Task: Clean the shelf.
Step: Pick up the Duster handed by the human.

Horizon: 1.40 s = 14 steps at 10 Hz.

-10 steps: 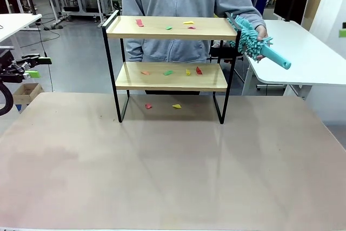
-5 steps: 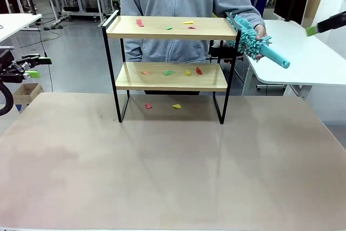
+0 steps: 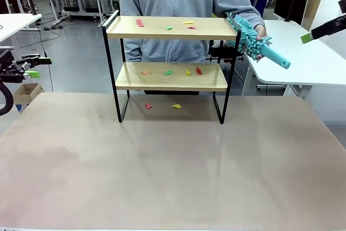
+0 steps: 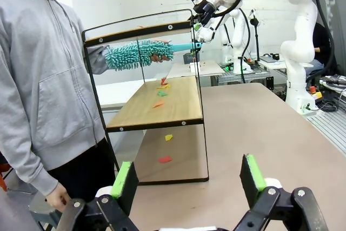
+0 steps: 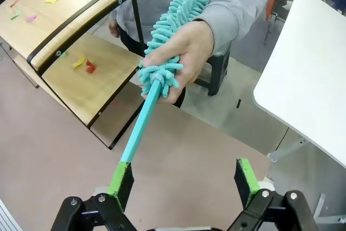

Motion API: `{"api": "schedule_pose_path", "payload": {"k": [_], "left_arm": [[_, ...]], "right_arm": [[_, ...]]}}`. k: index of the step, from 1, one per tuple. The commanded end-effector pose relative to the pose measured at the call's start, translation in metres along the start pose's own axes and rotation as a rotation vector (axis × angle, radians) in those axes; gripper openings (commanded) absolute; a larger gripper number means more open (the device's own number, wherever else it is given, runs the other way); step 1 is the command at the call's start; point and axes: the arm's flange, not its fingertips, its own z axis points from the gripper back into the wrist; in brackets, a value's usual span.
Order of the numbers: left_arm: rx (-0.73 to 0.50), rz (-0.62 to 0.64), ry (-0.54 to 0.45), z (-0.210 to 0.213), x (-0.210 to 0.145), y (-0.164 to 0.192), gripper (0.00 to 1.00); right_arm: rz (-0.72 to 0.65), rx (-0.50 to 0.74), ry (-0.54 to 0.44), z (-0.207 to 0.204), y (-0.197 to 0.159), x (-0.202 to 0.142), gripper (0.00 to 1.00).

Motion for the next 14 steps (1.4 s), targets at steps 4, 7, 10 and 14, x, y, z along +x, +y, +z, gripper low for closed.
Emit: {"api": "schedule_pose_path", "payload": {"k": [4,7,10,14], "left_arm": [[-0.003,-0.014,0.009,0.0,0.002,-0.002,1.0],[-0.003,-0.014,0.009,0.0,0.002,-0.002,1.0],[-0.003,-0.014,0.009,0.0,0.002,-0.002,1.0],[-0.003,-0.014,0.009,0.0,0.002,-0.002,1.0]], "right_arm": [[-0.042,-0.075,0.074,0.003,0.064,0.032,1.0],[-0.064,-0.108,0.166,-0.02,0.094,0.039,1.0],[-0.085,-0.13,0.251,-0.046,0.101,0.033,1.0],[-0.114,-0.123,0.271,-0.075,0.089,0.018,1.0]]}}
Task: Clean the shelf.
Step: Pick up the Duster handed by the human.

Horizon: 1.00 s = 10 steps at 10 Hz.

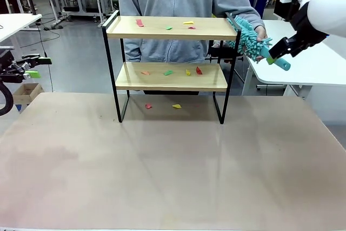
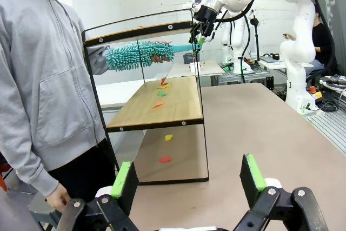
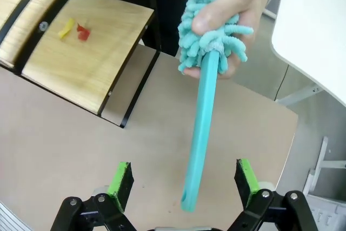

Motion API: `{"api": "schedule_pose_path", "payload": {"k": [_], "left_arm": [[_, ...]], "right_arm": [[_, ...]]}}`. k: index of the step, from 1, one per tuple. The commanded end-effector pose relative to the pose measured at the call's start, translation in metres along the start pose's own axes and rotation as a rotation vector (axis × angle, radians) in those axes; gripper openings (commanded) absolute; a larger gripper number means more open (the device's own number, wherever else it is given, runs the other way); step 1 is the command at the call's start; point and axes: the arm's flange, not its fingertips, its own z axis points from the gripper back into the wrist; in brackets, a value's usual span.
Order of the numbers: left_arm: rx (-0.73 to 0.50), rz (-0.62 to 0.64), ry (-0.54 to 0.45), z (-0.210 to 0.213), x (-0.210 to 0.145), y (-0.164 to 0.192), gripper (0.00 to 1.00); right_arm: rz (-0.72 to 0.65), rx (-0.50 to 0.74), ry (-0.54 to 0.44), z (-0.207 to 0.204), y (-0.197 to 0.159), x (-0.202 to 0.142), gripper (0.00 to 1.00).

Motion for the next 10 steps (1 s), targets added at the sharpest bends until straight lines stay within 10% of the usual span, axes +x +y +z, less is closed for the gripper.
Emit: {"api": "schedule_pose_path", "payload": {"k": [1,4,5,6,7,8,9,10], "left_arm": [[-0.003,-0.014,0.009,0.0,0.002,-0.002,1.0],[-0.003,-0.014,0.009,0.0,0.002,-0.002,1.0],[-0.003,-0.014,0.009,0.0,0.002,-0.002,1.0],[-0.003,-0.014,0.009,0.0,0.002,-0.002,1.0],[-0.003,-0.014,0.009,0.0,0.002,-0.002,1.0],[-0.003,-0.014,0.009,0.0,0.002,-0.002,1.0],[-0.003,-0.014,0.009,0.0,0.002,-0.002,1.0],[-0.003,-0.014,0.009,0.0,0.002,-0.002,1.0]], "right_arm": [[-0.032,-0.001,-0.014,-0.008,-0.003,0.004,1.0],[-0.033,0.012,-0.018,-0.016,-0.007,0.005,1.0],[-0.04,0.013,-0.029,-0.018,-0.009,0.006,0.4],[-0.045,0.011,-0.037,-0.019,-0.011,0.006,0.4],[-0.048,0.009,-0.043,-0.02,-0.012,0.007,0.0],[-0.052,0.005,-0.044,-0.021,-0.013,0.008,0.36],[-0.055,0.002,-0.052,-0.021,-0.014,0.009,0.0],[-0.061,0.0,-0.054,-0.022,-0.016,0.01,0.0]]}}
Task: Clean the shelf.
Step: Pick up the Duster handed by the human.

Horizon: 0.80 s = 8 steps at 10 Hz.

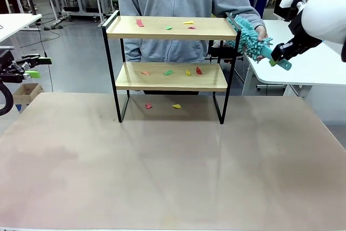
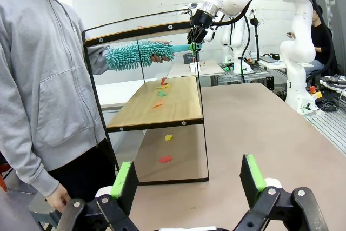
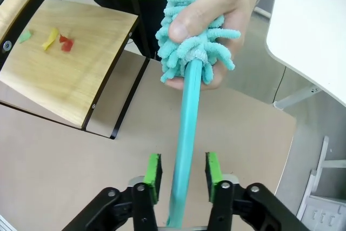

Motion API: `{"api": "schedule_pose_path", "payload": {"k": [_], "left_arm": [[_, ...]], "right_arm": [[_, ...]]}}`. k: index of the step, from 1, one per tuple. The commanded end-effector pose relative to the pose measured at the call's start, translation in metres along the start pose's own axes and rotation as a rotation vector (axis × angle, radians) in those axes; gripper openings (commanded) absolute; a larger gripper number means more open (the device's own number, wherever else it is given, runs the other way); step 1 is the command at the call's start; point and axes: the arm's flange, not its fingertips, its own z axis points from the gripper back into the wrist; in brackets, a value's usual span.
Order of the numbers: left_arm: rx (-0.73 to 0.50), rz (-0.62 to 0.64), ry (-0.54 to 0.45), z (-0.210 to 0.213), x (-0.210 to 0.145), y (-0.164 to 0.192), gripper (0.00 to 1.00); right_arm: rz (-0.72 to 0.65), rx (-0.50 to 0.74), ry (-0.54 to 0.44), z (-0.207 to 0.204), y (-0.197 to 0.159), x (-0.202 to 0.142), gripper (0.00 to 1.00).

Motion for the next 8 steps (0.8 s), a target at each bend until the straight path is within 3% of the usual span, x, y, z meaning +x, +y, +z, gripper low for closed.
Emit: {"api": "schedule_pose_path", "payload": {"k": [1,8], "left_arm": [[-0.003,-0.014,0.009,-0.0003,0.0019,-0.0016,1.0],[-0.003,-0.014,0.009,-0.0003,0.0019,-0.0016,1.0]], "right_arm": [[-0.036,0.014,-0.029,-0.0038,-0.0014,0.0061,0.0],[-0.086,-0.049,-0.047,0.0019,-0.0022,0.0039,0.0]]}}
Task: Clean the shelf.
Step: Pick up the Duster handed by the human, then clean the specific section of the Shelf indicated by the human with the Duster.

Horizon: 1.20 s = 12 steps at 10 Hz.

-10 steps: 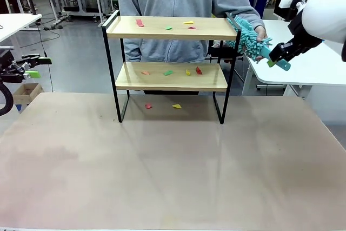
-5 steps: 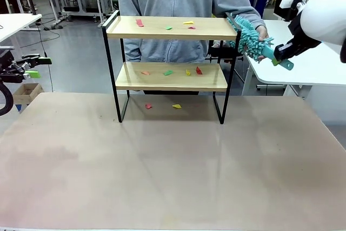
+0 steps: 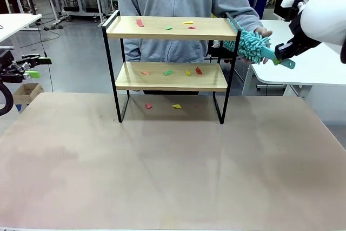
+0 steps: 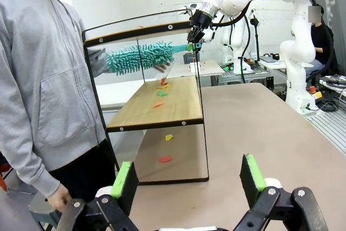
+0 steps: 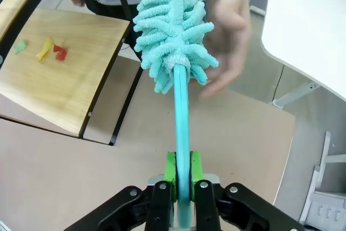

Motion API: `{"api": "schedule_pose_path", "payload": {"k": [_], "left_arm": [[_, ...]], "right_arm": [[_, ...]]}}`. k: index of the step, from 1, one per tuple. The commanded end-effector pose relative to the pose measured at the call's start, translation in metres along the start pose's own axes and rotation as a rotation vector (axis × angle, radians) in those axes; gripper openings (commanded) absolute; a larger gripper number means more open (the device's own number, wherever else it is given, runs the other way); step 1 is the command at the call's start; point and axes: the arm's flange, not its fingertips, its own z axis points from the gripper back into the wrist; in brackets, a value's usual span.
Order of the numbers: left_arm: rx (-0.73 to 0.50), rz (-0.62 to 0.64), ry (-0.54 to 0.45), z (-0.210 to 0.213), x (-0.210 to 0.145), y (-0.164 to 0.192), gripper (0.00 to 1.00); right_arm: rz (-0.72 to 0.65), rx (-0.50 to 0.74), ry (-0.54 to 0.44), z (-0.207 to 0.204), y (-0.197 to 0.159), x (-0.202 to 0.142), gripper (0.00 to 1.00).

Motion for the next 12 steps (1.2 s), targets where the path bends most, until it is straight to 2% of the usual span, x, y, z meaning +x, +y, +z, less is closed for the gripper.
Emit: {"api": "schedule_pose_path", "payload": {"k": [1,2,3,4,5,6,12], "left_arm": [[-0.003,-0.014,0.009,0.0,0.002,-0.002,1.0],[-0.003,-0.014,0.009,0.0,0.002,-0.002,1.0],[-0.003,-0.014,0.009,0.0,0.002,-0.002,1.0],[-0.003,-0.014,0.009,0.0,0.002,-0.002,1.0],[-0.003,-0.014,0.009,0.0,0.002,-0.002,1.0],[-0.003,-0.014,0.009,0.0,0.002,-0.002,1.0],[-0.003,-0.014,0.009,0.0,0.002,-0.002,1.0]], "right_arm": [[-0.059,0.024,-0.002,0.014,0.007,0.002,0.0],[0.0,0.0,0.0,0.0,0.0,0.0,0.0],[0.0,0.0,0.0,0.0,0.0,0.0,0.0],[-0.013,0.004,0.001,0.003,0.001,0.0,0.13],[-0.022,0.009,0.023,0.015,-0.008,0.002,0.13],[-0.012,0.004,0.008,-0.001,0.001,-0.001,0.13],[-0.012,0.004,0.008,-0.001,0.001,-0.001,0.13]]}}
